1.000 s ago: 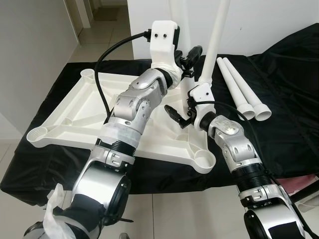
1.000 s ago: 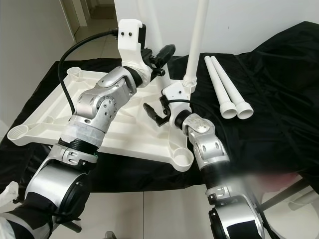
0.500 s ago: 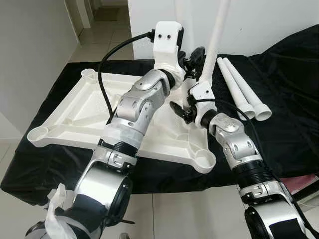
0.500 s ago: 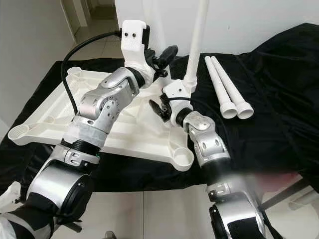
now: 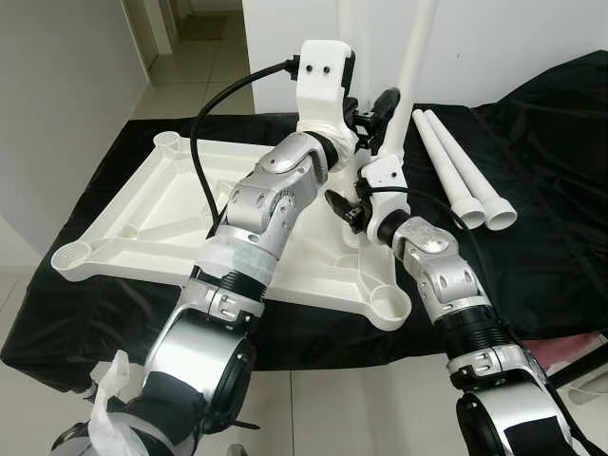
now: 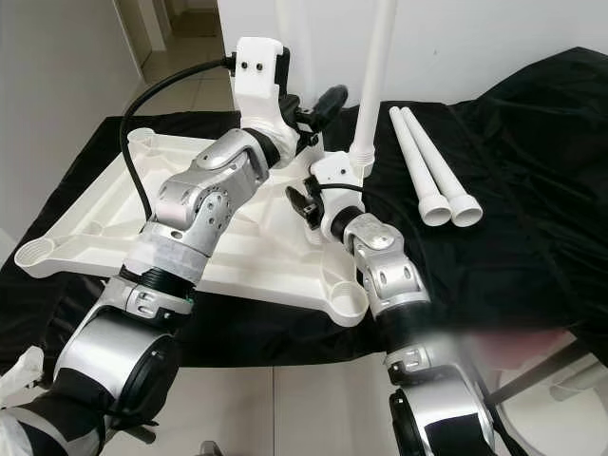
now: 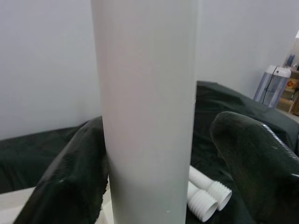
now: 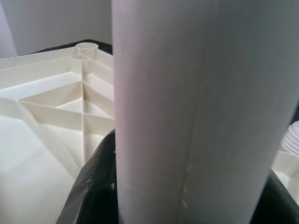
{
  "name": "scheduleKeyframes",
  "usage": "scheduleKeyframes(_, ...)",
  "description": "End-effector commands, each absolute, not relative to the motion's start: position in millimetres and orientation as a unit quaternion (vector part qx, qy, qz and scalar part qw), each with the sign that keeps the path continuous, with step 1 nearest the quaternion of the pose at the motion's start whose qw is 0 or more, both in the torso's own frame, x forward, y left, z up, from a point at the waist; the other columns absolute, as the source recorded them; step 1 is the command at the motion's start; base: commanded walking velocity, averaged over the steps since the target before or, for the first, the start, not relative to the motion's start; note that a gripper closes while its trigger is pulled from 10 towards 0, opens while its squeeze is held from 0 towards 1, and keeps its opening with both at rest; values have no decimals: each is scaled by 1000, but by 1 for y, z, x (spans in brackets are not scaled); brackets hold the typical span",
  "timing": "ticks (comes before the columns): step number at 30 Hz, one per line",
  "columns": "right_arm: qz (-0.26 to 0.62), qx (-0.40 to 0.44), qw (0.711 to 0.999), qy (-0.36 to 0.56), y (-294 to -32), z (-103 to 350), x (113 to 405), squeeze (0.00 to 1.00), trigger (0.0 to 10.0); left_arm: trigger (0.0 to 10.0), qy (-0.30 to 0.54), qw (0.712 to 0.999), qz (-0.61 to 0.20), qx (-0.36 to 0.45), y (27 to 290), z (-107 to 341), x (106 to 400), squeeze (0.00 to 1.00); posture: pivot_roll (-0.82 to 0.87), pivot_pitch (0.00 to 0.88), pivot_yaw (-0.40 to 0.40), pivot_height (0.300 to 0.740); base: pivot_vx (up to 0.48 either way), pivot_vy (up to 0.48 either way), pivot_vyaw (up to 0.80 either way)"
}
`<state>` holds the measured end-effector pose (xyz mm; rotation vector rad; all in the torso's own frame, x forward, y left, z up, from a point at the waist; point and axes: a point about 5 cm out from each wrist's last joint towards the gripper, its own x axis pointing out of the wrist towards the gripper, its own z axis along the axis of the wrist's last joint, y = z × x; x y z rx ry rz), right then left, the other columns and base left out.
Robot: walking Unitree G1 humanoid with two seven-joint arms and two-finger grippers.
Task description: Building children table
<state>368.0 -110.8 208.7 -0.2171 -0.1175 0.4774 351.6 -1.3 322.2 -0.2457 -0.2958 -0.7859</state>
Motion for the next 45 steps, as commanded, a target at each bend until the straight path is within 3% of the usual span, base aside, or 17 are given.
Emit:
scheduleKeyframes(1,228,-94,967,-66,-109,214,370,0,10000,10000,-165,889,-413,-109,-3,329,345,1000,-51,0,61,740,0,0,0)
scheduleKeyframes(2,228,-94,967,-66,-109,214,370,0,10000,10000,-165,889,-413,-109,-3,329,345,1000,-51,0,61,740,0,0,0)
scheduleKeyframes(3,218,-86,970,-65,-109,214,370,0,10000,10000,-171,884,-413,-140,0,331,343,0,-53,3,64,740,0,0,0)
scheduleKeyframes(11,163,-41,983,-77,-114,215,371,0,10000,10000,-193,866,-406,-219,26,331,337,0,-46,14,62,740,0,0,0)
scheduleKeyframes(16,114,-9,989,-92,-124,215,370,0,10000,10000,-200,876,-380,-219,43,321,335,0,-43,15,60,740,0,0,0)
scheduleKeyframes(24,42,41,993,-105,-142,209,362,0,10000,10000,-198,902,-347,-165,59,291,330,0,-41,23,53,740,0,0,0)
scheduleKeyframes(32,31,45,992,-115,-143,208,357,0,10000,10000,-175,905,-358,-149,61,269,320,0,-42,28,58,740,0,0,0)
scheduleKeyframes(40,-4,41,992,-117,-150,206,354,0,10000,10000,-137,909,-393,-34,58,225,304,0,-42,41,68,740,0,0,0)
scheduleKeyframes(45,-13,45,993,-111,-153,205,355,0,10000,10000,-125,909,-398,-8,58,214,302,0,-41,41,67,740,0,0,0)
